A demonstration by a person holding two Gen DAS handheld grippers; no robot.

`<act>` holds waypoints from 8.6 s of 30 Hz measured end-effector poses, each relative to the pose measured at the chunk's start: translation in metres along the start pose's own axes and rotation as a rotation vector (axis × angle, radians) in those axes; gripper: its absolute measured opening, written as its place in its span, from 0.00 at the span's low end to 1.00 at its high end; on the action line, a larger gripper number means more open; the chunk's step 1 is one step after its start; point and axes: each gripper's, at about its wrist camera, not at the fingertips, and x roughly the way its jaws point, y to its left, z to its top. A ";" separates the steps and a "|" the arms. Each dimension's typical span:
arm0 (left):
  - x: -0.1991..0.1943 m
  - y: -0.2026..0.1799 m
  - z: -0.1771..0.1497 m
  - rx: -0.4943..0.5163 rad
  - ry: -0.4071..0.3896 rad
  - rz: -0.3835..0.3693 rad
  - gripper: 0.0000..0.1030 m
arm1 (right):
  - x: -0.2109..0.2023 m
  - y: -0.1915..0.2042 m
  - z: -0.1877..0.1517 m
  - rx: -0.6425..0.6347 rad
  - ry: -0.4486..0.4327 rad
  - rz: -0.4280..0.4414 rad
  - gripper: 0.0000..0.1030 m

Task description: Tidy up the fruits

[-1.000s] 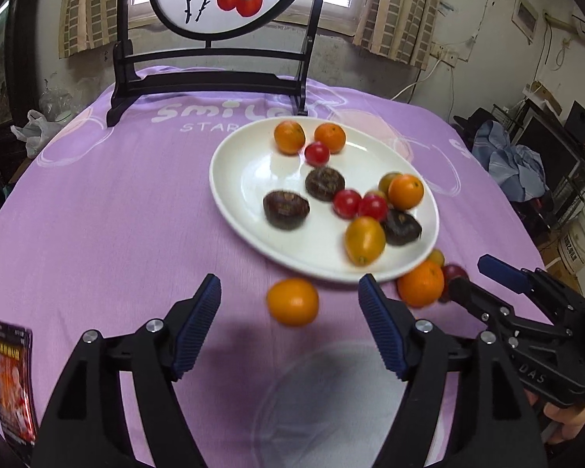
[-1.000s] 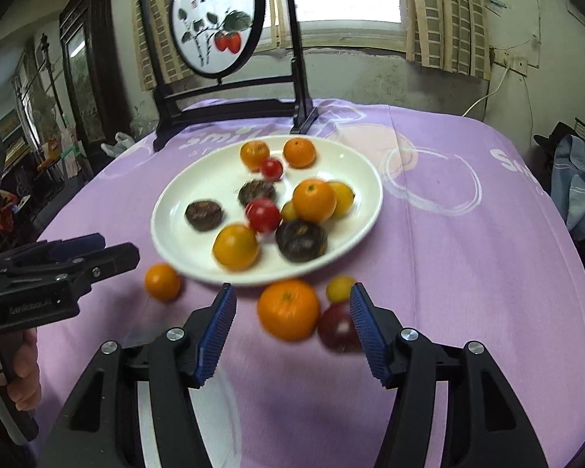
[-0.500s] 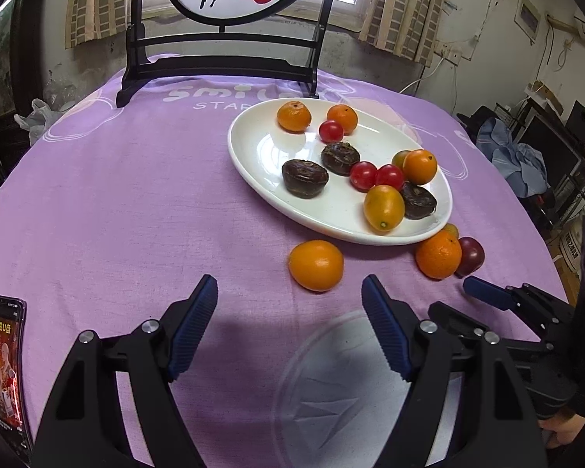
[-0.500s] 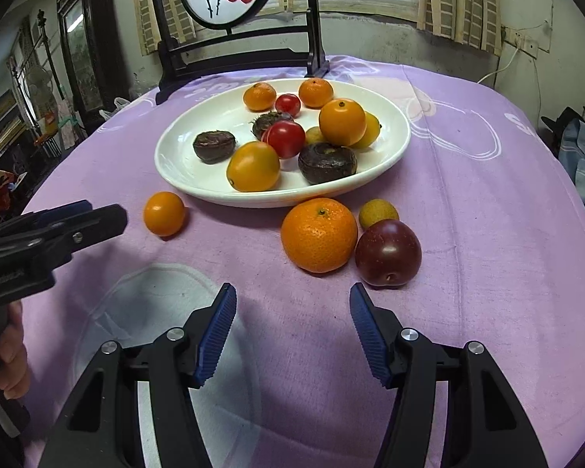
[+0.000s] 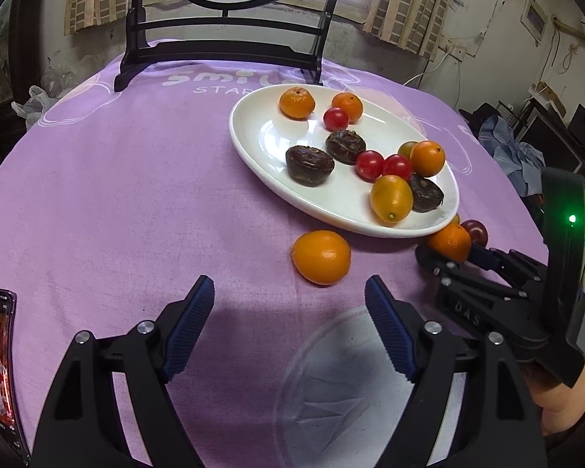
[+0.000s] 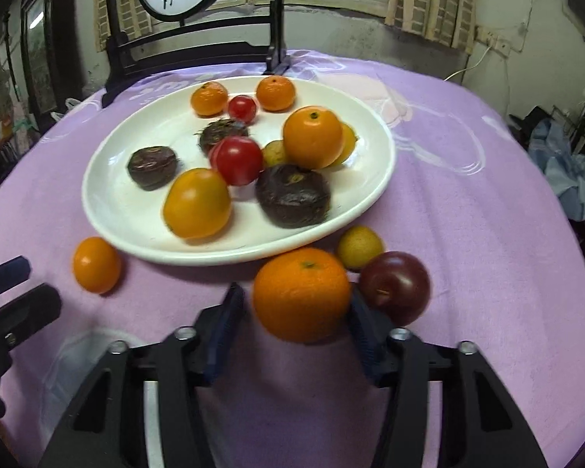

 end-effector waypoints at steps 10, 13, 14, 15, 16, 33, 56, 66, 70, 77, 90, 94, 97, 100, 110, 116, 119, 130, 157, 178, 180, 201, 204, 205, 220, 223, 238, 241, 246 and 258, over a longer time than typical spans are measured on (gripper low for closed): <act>0.005 -0.008 -0.005 0.038 0.000 0.019 0.75 | -0.033 -0.021 -0.030 0.038 -0.003 0.157 0.43; 0.009 -0.011 -0.007 0.053 0.005 0.039 0.75 | -0.045 -0.026 -0.042 0.047 -0.005 0.200 0.44; 0.011 -0.012 -0.007 0.055 0.005 0.050 0.75 | -0.048 -0.027 -0.045 0.048 -0.008 0.208 0.44; 0.013 -0.013 -0.007 0.056 0.009 0.061 0.75 | -0.052 -0.029 -0.047 0.049 -0.015 0.216 0.44; 0.014 -0.014 -0.007 0.058 0.013 0.067 0.75 | -0.054 -0.030 -0.049 0.052 -0.021 0.224 0.44; 0.044 -0.043 0.009 0.109 0.063 0.122 0.58 | -0.083 -0.041 -0.049 0.052 -0.102 0.348 0.43; 0.000 -0.052 0.013 0.139 -0.010 0.061 0.36 | -0.085 -0.038 -0.048 0.031 -0.126 0.336 0.44; -0.018 -0.051 0.058 0.153 -0.057 0.041 0.36 | -0.094 -0.019 0.012 -0.063 -0.212 0.304 0.43; 0.002 -0.042 0.087 0.128 -0.047 0.049 0.36 | -0.080 -0.008 0.043 -0.086 -0.241 0.297 0.43; 0.046 -0.024 0.120 0.088 -0.020 0.076 0.36 | -0.027 0.004 0.079 -0.082 -0.186 0.265 0.43; 0.054 -0.021 0.124 0.055 -0.050 0.118 0.71 | -0.005 -0.010 0.079 0.013 -0.171 0.253 0.51; 0.032 -0.026 0.114 0.059 -0.074 0.125 0.77 | -0.033 -0.027 0.069 0.035 -0.219 0.280 0.52; 0.014 -0.030 0.102 0.049 -0.086 0.107 0.78 | -0.053 -0.042 0.057 0.045 -0.245 0.274 0.56; -0.004 -0.037 0.085 0.049 -0.092 0.087 0.81 | -0.069 -0.058 0.039 0.040 -0.255 0.233 0.57; -0.025 -0.057 0.021 0.054 -0.057 0.057 0.83 | -0.071 -0.075 -0.022 -0.010 -0.158 0.143 0.57; -0.016 -0.057 0.000 0.063 -0.023 0.059 0.83 | -0.047 -0.066 -0.028 -0.036 -0.097 0.130 0.57; -0.012 -0.055 -0.002 0.063 -0.014 0.053 0.83 | -0.036 -0.060 -0.024 -0.047 -0.079 0.122 0.57; 0.001 -0.057 -0.003 0.071 0.015 0.037 0.83 | -0.005 -0.056 -0.008 -0.041 -0.037 0.126 0.39; 0.050 -0.179 0.005 0.127 0.087 0.068 0.77 | -0.081 -0.157 -0.049 0.065 -0.156 0.193 0.39; 0.112 -0.208 0.039 0.194 0.110 0.067 0.46 | -0.104 -0.157 -0.048 0.075 -0.208 0.275 0.39; 0.111 -0.209 0.039 0.205 0.108 0.057 0.37 | -0.104 -0.156 -0.048 0.070 -0.207 0.276 0.39; 0.007 -0.151 0.005 0.243 0.035 0.025 0.27 | -0.089 -0.134 -0.049 0.022 -0.183 0.232 0.39; -0.011 -0.128 0.005 0.224 0.017 0.030 0.27 | -0.087 -0.118 -0.046 -0.002 -0.164 0.235 0.39; -0.015 -0.122 0.007 0.218 0.011 0.032 0.27 | -0.088 -0.109 -0.043 -0.016 -0.161 0.236 0.39; 0.003 -0.055 0.080 0.129 -0.028 0.081 0.27 | -0.078 -0.016 0.049 -0.093 -0.203 0.264 0.39; 0.019 -0.047 0.092 0.119 -0.020 0.094 0.27 | -0.060 -0.011 0.062 -0.075 -0.190 0.267 0.39; 0.063 -0.028 0.113 0.022 0.004 0.124 0.67 | -0.021 -0.019 0.084 -0.013 -0.198 0.238 0.52; 0.053 -0.030 0.106 0.016 -0.006 0.130 0.73 | -0.034 -0.022 0.075 -0.021 -0.214 0.237 0.58; 0.032 -0.035 0.088 0.031 -0.022 0.135 0.79 | -0.052 -0.022 0.052 -0.052 -0.213 0.213 0.67; -0.034 -0.054 0.029 0.084 -0.082 0.153 0.88 | -0.084 -0.030 -0.005 0.000 -0.208 0.145 0.97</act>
